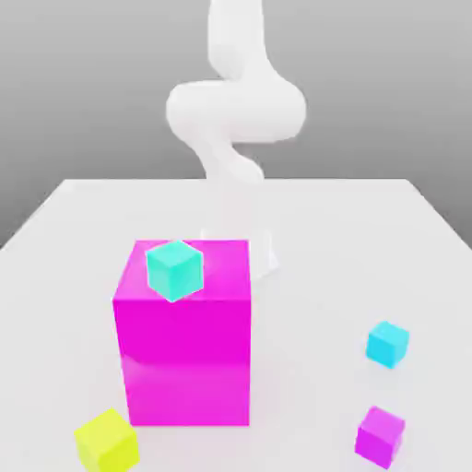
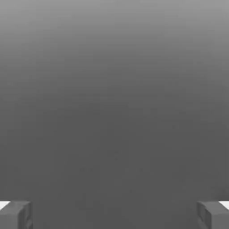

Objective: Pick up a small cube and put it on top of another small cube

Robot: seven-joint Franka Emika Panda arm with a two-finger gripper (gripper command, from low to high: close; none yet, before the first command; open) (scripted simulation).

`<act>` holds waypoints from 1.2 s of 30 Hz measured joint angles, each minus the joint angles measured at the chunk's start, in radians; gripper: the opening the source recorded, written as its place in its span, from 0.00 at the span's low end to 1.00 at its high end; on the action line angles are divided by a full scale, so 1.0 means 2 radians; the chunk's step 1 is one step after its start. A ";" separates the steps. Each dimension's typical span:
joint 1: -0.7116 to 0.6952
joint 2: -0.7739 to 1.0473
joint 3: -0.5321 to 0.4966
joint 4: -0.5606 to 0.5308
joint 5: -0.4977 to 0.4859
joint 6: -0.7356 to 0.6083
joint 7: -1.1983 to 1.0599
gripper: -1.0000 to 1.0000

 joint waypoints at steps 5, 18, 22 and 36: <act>0.058 0.097 0.025 -0.058 0.026 0.063 -0.030 0.50; 0.178 0.333 0.124 -0.200 0.011 0.218 -0.047 0.50; 0.206 0.408 0.110 -0.220 -0.061 0.270 -0.001 0.50; 0.266 0.495 0.037 -0.205 -0.124 0.338 0.046 0.00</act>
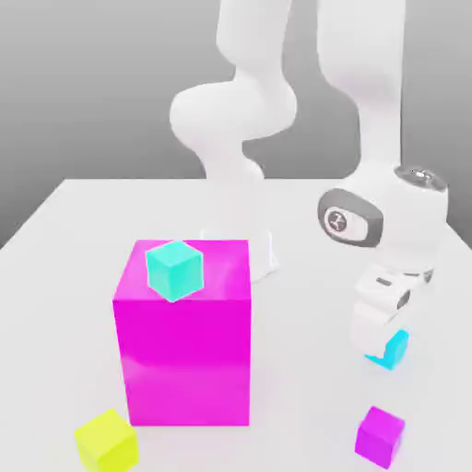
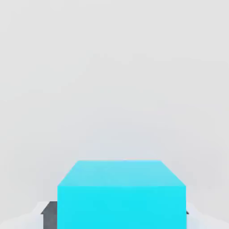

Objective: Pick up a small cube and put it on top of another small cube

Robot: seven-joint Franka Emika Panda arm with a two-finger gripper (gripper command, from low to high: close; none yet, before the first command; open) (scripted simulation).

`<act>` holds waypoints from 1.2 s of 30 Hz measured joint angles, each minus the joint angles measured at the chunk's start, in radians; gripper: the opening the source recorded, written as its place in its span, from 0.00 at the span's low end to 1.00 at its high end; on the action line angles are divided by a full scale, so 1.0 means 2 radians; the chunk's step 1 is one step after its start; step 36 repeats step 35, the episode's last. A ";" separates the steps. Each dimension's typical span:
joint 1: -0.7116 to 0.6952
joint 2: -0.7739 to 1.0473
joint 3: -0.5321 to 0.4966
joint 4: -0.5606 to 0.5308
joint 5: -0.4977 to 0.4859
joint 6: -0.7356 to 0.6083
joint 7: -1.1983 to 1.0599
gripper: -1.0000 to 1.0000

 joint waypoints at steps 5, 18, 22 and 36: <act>-0.025 -0.086 0.042 -0.018 0.072 -0.067 -0.054 0.00; -0.152 -0.267 -0.071 0.077 0.095 -0.338 -0.310 0.00; -0.194 -0.318 -0.120 0.111 0.075 -0.424 -0.379 0.00; -0.240 -0.342 -0.181 0.099 0.048 -0.435 -0.453 1.00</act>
